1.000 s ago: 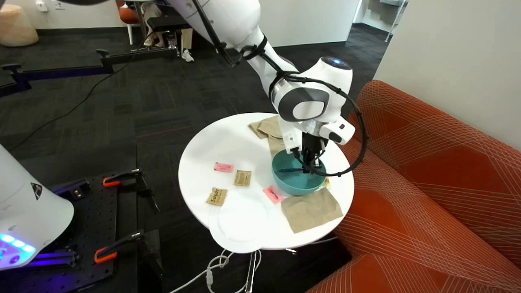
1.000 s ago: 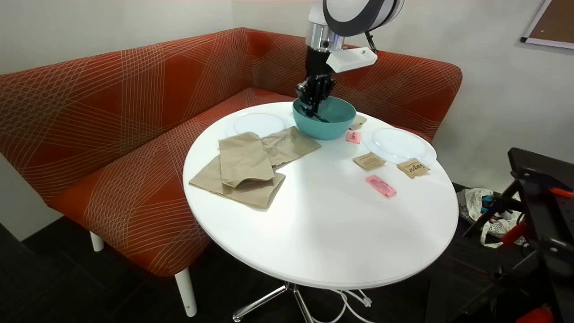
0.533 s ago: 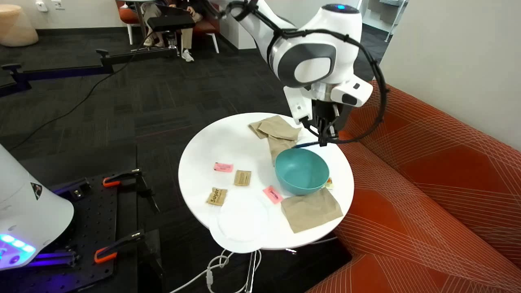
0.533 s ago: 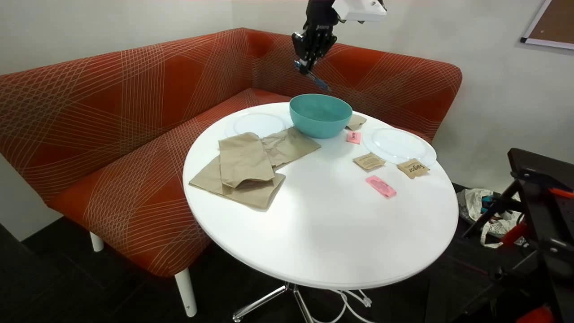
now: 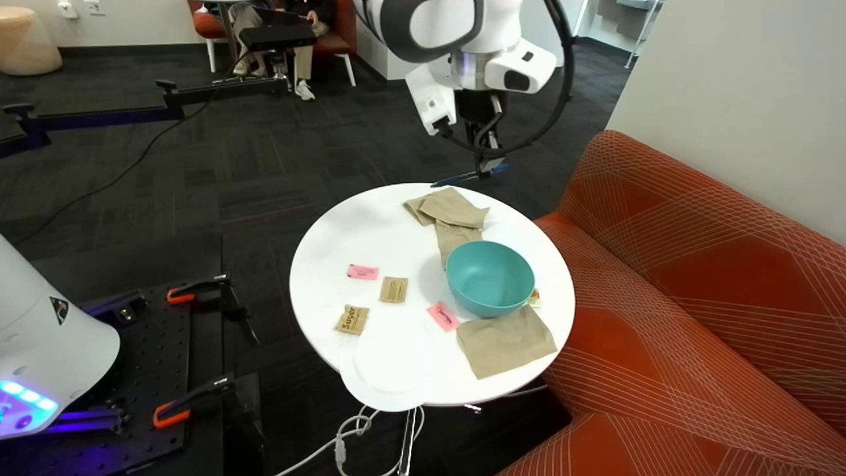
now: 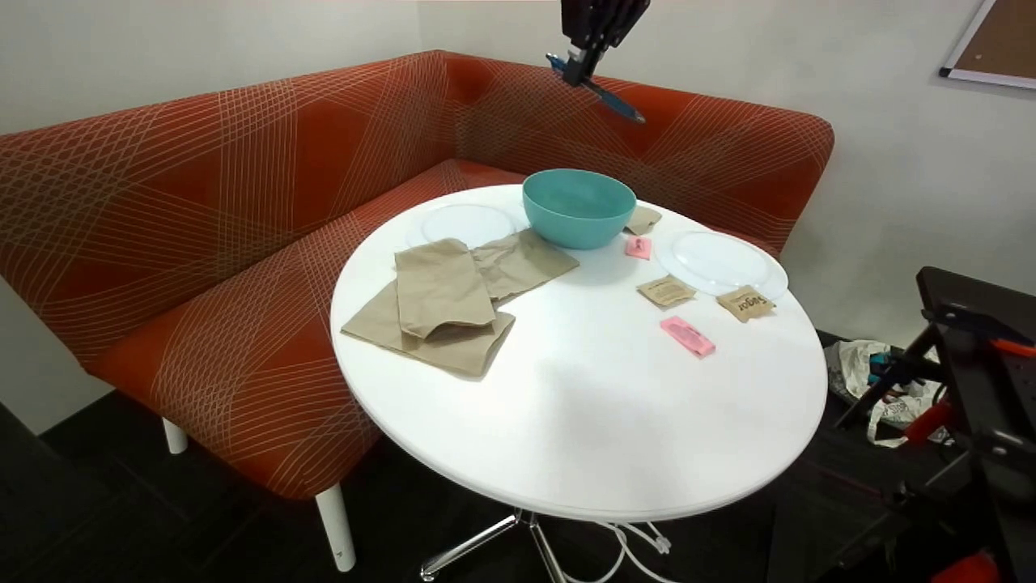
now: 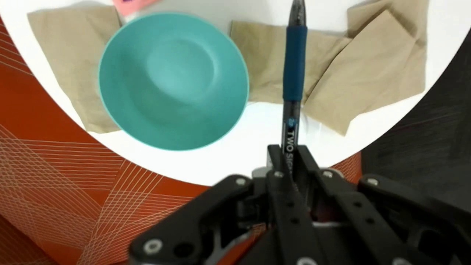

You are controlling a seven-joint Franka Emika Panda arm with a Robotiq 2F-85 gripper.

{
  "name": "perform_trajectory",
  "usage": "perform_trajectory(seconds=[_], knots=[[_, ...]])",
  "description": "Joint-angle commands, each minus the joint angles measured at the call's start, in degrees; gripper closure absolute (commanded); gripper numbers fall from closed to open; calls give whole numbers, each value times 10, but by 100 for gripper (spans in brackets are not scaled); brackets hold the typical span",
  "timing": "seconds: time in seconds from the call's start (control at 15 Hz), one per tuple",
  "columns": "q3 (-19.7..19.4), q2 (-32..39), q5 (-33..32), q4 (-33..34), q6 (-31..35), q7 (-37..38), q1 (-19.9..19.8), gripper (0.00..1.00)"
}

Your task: Take the pen out of the blue bowl and put it on the table

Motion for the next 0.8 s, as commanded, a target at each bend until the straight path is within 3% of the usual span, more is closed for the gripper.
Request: perform_trajectory(seconds=[0.0, 0.33, 0.73], knots=[[21, -86, 22, -115, 17, -29, 19, 97], [46, -114, 18, -203, 14, -21, 52, 97], [54, -67, -5, -248, 60, 3, 82, 97]])
